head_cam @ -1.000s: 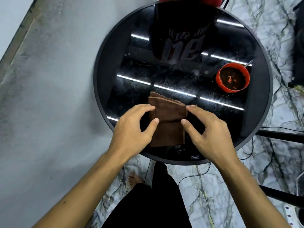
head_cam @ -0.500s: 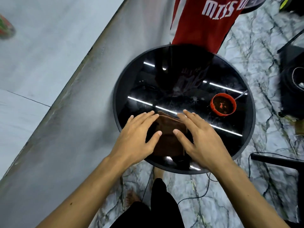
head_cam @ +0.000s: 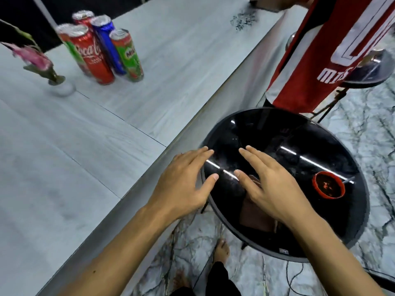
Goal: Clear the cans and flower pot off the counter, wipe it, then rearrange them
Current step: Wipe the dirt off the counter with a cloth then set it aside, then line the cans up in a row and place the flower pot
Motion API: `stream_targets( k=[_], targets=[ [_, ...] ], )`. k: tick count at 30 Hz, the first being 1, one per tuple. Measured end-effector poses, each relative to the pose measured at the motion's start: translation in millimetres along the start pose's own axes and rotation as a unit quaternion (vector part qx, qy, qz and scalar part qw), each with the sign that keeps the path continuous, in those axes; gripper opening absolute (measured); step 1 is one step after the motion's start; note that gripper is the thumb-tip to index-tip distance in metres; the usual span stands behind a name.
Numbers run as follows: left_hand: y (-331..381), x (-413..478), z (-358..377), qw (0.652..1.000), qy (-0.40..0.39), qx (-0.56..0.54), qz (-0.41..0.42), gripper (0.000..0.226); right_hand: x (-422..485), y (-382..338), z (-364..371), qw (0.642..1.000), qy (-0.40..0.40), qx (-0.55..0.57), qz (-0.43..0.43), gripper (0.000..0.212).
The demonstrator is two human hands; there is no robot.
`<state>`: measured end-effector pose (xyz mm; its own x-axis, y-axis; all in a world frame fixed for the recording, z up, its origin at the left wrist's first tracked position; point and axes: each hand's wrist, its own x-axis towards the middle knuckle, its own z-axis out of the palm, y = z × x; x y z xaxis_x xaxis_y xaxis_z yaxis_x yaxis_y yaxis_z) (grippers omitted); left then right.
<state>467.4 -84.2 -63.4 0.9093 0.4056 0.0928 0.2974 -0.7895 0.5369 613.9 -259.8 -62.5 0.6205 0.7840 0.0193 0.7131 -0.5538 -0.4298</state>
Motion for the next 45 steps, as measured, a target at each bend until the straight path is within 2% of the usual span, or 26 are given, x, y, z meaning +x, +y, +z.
stream_targets(
  k=[12,21,34,45],
  targets=[
    [-68,-16,-95,0.993,0.101,0.012,-0.064,0.06,82,-102,-8,0.994,0.013,0.02,-0.103,0.07],
    [-125,6,-141,0.983,0.131,0.04,-0.122,0.065,176,-149,-11,0.985,-0.001,0.084,-0.148,0.073],
    [-177,54,-139,0.969,0.179,0.031,-0.166,0.065,309,-162,26,0.977,-0.017,0.159,-0.138,0.086],
    [-199,81,-127,0.969,0.17,0.028,-0.177,0.067,377,-168,58,0.971,-0.028,0.203,-0.12,0.098]
  ],
)
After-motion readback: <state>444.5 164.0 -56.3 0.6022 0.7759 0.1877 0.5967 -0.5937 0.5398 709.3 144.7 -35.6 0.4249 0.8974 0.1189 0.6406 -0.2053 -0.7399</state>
